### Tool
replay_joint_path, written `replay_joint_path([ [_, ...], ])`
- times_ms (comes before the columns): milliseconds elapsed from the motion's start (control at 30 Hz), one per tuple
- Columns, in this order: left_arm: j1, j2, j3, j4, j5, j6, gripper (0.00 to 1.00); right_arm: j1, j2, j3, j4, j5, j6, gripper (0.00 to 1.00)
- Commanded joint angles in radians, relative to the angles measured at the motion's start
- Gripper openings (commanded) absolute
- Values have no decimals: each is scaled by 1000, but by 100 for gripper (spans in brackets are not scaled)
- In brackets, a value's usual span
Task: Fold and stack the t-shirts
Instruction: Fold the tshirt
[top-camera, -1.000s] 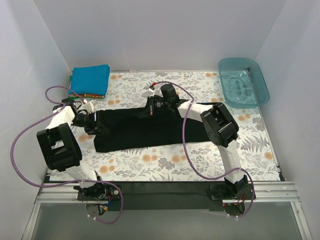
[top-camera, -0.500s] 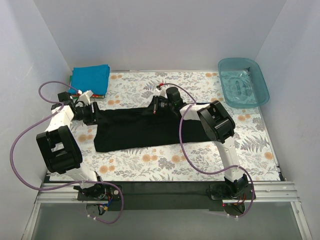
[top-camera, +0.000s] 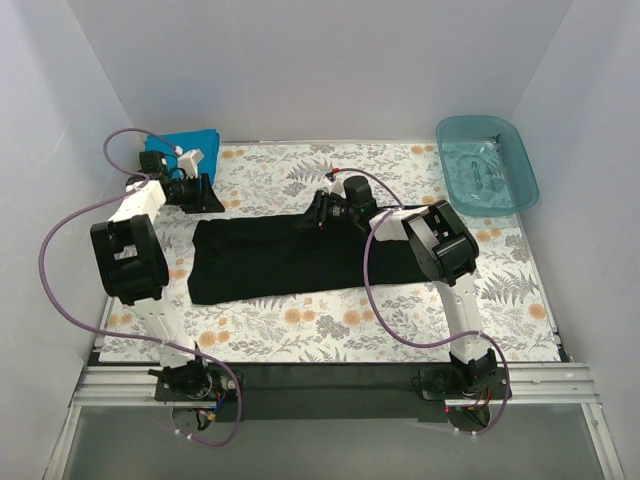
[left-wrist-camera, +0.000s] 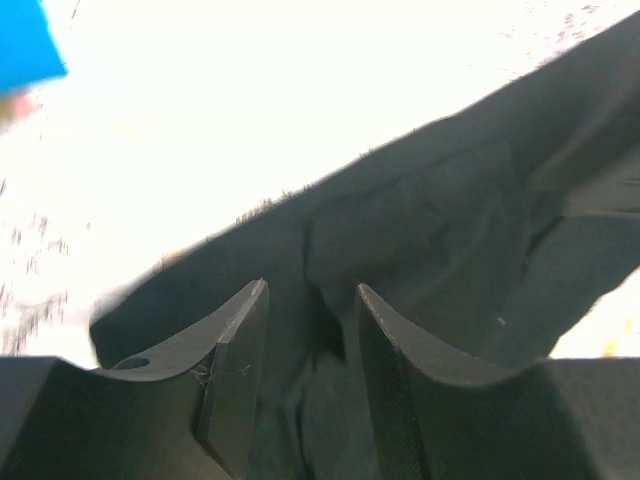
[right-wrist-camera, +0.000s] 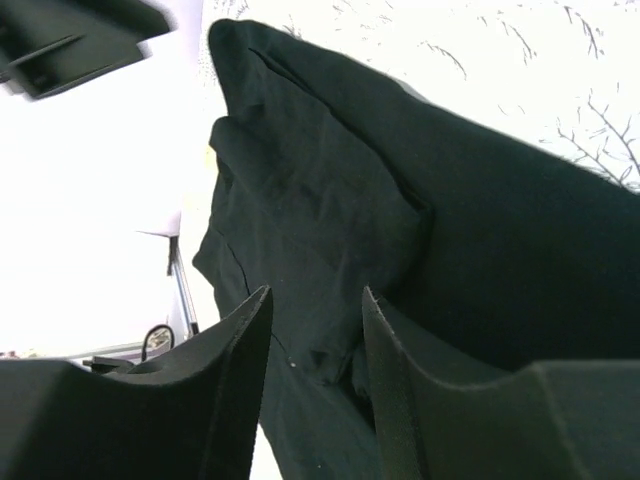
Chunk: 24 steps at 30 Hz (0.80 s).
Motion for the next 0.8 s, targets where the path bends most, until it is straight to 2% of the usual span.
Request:
replay_joint_path([
  [0,-37,60,72,17,-45,41,39,-1,-86,-3,-5,-4,-67,46],
  [200,-83,139,129,13,-56,47,38,-3,-95,-25,-25,-21,-101,39],
  [567,-124,200,148,-6,-72,75,36,-1,-89,-16,-38,-40,-107,38],
  [767,-129,191,168,-25,-41,87,18,-1,-84,-10,-41,-41,-109,37],
])
